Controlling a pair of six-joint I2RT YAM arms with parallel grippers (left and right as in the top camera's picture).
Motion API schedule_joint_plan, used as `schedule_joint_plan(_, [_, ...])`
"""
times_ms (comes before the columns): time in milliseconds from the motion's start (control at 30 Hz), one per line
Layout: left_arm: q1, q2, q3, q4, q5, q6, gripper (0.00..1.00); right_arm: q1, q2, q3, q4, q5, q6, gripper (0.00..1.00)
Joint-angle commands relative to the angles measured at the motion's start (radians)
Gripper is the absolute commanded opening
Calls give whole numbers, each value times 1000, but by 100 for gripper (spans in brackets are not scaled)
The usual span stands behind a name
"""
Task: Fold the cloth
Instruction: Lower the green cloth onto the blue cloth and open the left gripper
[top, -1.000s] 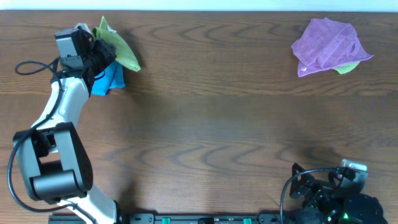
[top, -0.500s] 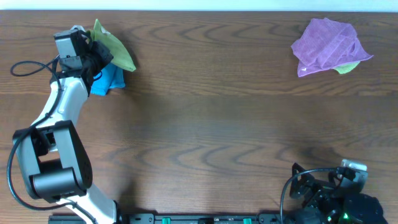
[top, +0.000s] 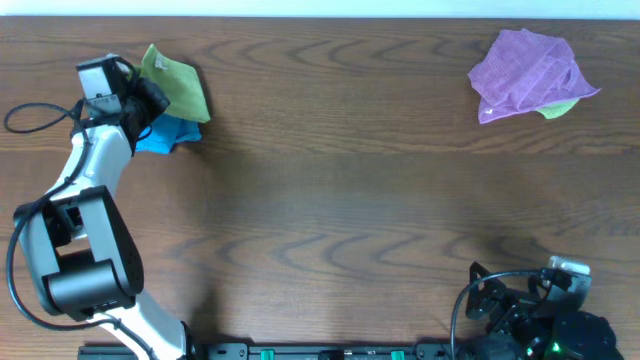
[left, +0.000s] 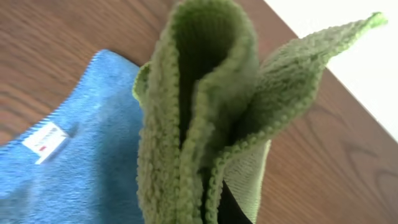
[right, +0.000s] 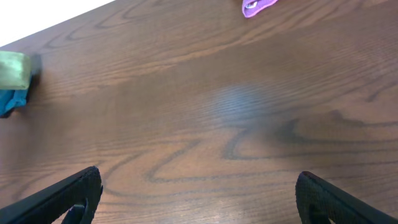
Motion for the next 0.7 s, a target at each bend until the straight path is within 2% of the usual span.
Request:
schedule_joint_plan(0, [22, 7, 25, -19, -44, 53, 6, -7, -6, -2, 2, 6, 18, 99])
schedule_joint_plan(300, [91, 7, 24, -43, -72, 54, 6, -7, -6, -2, 2, 6, 18, 99])
schedule_joint_plan(400, [105, 7, 24, -49, -74, 54, 11, -7, -6, -2, 2, 6, 18, 99])
schedule_joint_plan(567, [111, 7, 24, -58, -75, 54, 29, -7, -6, -2, 2, 6, 18, 99])
schedule_joint_plan(667, [110, 7, 24, -62, -75, 53, 50, -7, -6, -2, 2, 6, 18, 99])
